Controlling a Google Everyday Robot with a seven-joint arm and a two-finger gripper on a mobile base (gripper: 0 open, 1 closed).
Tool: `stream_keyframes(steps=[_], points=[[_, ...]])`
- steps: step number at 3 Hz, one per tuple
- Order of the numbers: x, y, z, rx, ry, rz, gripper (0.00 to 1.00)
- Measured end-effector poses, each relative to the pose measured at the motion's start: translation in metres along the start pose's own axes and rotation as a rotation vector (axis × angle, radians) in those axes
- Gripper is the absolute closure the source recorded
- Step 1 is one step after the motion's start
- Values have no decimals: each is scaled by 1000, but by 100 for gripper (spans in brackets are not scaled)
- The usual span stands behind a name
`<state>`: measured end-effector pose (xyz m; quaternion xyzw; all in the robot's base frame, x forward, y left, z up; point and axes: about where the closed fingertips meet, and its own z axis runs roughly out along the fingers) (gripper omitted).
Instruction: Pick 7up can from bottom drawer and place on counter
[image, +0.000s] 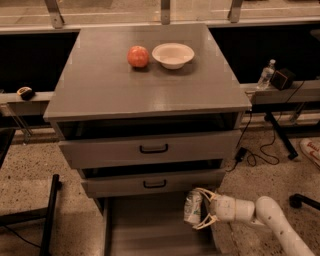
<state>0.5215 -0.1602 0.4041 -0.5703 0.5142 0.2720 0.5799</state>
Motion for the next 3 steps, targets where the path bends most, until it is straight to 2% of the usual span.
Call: stream_keyframes(steps=[1, 2, 3], points=[[-57, -15, -23, -26, -8, -171, 100], [-103, -27, -38, -21, 24, -307, 100], [-151, -44, -48, 20, 96, -479, 100]])
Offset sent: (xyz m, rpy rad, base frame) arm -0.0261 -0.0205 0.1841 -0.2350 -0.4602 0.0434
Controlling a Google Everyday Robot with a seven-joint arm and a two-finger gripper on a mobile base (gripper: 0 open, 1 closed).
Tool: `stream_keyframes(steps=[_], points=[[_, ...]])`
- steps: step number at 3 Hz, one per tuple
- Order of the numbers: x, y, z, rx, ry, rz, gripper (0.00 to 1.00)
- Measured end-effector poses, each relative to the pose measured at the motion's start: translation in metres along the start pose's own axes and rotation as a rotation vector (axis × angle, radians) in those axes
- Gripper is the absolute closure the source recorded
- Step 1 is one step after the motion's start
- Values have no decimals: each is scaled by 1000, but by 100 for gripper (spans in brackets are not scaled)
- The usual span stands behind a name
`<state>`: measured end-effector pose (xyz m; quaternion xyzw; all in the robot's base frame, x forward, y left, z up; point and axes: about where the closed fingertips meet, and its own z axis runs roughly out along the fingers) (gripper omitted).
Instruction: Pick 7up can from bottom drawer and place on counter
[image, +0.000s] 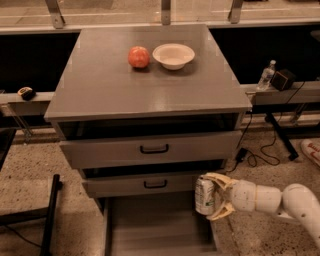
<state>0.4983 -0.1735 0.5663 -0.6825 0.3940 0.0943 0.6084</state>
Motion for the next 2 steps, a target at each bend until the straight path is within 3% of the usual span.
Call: stream_keyframes(steps=[1, 2], points=[[-22, -45, -13, 24, 60, -124, 100], [-43, -81, -27, -5, 89, -205, 100]])
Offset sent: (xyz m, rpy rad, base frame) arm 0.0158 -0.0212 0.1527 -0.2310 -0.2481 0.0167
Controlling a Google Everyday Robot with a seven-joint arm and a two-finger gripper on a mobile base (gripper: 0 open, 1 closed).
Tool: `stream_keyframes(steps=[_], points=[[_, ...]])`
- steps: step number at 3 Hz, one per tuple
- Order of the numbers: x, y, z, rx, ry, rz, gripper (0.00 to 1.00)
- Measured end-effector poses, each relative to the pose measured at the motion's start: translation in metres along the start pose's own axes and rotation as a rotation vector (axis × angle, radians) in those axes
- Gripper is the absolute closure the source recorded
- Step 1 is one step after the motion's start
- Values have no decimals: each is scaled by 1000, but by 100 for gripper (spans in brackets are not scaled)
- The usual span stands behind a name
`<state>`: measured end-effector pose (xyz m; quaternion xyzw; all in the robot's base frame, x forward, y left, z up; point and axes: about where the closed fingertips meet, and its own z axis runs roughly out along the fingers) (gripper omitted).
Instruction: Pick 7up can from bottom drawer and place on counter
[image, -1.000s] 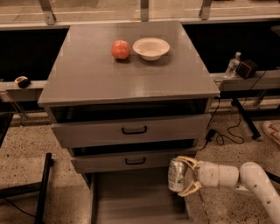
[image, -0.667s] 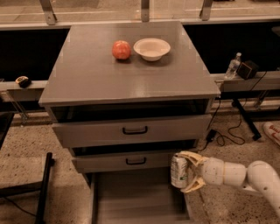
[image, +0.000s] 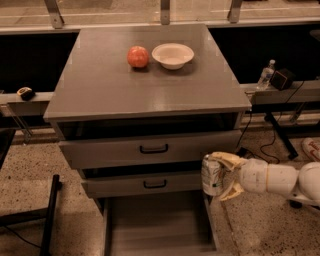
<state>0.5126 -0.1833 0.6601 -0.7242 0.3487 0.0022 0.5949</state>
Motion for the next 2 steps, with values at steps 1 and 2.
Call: stream_keyframes(steps=[1, 2], points=[[-20, -31, -11, -64, 42, -88, 100], [-42, -79, -18, -136, 89, -164, 100]])
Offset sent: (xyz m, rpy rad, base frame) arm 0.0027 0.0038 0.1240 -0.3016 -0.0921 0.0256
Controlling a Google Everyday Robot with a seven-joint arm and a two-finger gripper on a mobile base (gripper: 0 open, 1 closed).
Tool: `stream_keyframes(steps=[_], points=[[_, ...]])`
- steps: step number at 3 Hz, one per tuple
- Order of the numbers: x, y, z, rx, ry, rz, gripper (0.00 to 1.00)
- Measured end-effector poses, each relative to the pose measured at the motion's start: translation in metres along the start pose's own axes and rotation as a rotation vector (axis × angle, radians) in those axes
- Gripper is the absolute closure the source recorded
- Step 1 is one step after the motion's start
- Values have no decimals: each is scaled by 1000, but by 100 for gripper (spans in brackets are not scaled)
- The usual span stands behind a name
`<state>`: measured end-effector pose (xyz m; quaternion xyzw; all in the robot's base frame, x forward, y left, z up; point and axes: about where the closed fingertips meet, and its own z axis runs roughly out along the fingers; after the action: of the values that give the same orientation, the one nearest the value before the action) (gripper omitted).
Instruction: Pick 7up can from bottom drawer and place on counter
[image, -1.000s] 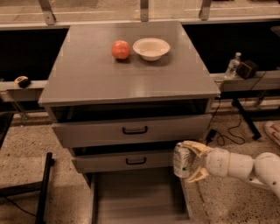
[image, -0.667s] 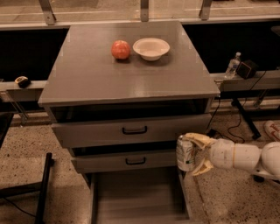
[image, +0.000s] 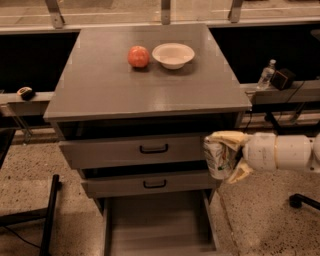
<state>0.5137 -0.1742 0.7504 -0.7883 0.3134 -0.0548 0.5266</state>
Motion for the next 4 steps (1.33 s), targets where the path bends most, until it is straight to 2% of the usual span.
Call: stream_keyframes(steps=[1, 2, 3, 4], points=[[-9, -33, -6, -27, 21, -44, 100], [-18, -68, -11, -25, 34, -80, 100], [-10, -106, -6, -43, 63, -32, 100], [8, -150, 4, -44, 100, 95, 100]])
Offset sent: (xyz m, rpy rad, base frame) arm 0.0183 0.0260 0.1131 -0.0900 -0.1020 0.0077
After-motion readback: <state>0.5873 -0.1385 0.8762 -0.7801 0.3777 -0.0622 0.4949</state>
